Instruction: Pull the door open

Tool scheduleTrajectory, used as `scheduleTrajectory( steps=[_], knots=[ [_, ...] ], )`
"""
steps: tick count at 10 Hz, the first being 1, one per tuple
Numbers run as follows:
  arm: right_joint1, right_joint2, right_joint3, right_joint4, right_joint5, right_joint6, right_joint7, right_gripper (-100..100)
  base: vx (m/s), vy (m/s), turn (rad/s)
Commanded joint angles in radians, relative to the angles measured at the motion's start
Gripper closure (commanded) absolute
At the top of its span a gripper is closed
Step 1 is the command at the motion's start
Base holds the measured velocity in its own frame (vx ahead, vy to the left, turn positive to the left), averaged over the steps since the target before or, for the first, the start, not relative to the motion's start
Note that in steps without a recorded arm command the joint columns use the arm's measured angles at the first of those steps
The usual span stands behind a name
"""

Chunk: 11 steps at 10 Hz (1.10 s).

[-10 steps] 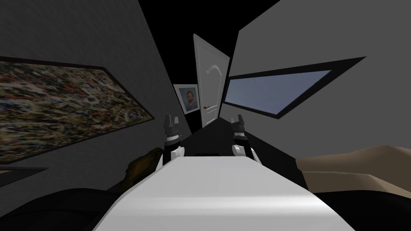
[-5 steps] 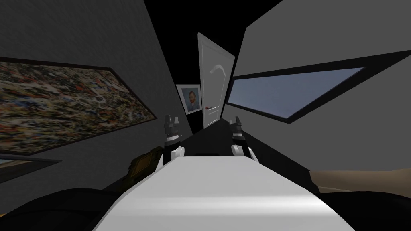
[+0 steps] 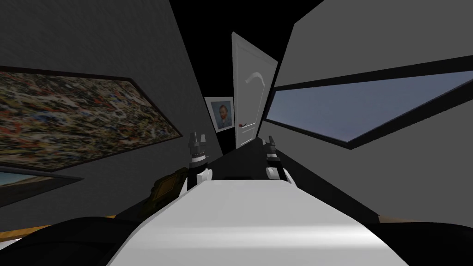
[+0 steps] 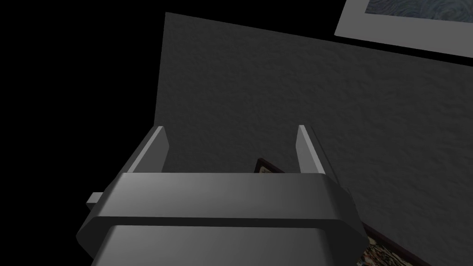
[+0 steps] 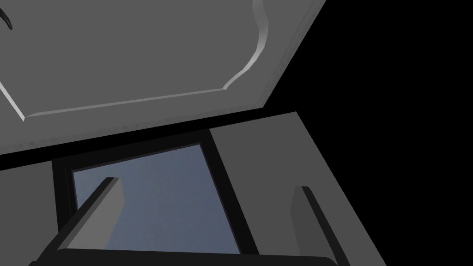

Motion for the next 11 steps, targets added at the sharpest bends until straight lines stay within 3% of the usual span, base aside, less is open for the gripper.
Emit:
scheduleTrajectory(
  steps=[1, 11],
  knots=[
    [-0.012, -0.011, 0.002, 0.036, -0.001, -0.009, -0.004, -100, 0.084, -0.020, 0.111],
    [-0.097, -0.089, 0.011, 0.296, -0.013, -0.080, -0.031, -100, 0.095, -0.032, 0.134]
  ],
)
